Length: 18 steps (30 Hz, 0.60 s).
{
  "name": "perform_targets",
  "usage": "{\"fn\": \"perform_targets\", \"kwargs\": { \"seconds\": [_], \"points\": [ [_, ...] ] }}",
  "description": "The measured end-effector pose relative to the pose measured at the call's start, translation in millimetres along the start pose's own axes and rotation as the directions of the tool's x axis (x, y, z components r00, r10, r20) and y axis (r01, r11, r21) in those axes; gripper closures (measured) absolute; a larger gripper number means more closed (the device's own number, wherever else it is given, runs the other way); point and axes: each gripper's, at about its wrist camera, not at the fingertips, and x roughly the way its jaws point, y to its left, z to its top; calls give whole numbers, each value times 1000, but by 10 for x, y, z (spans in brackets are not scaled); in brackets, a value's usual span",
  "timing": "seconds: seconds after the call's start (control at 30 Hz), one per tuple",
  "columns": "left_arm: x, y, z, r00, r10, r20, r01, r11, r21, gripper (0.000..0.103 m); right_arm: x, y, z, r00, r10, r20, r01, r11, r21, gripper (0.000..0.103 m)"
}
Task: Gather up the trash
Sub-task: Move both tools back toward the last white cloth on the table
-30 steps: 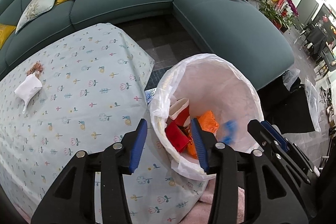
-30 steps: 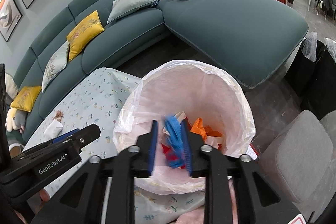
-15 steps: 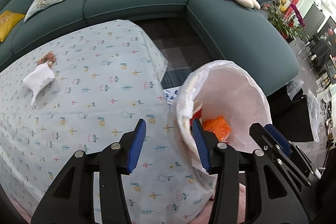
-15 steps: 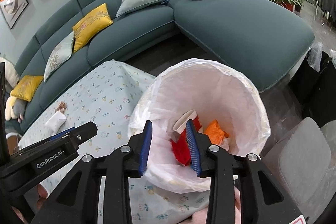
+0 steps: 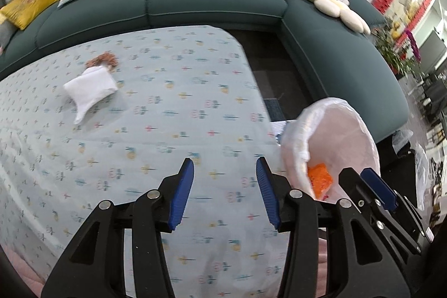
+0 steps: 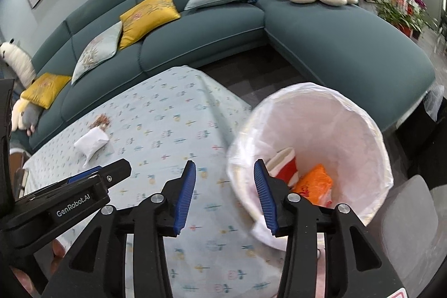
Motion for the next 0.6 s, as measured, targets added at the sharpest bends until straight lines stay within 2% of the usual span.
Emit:
{"fn": "perform_targets", "kwargs": {
  "seconds": [0.3,0.6],
  "points": [
    [-48,726,-39,999,45,0,-44,994,-101,57,120,607,-46,999,30,-33,-33,996,-89,60],
    [-91,1456,-69,996,91,-3,-90,976,-200,57,298,1206,-116,995,62,-77,-75,982,-174,60]
  ]
}}
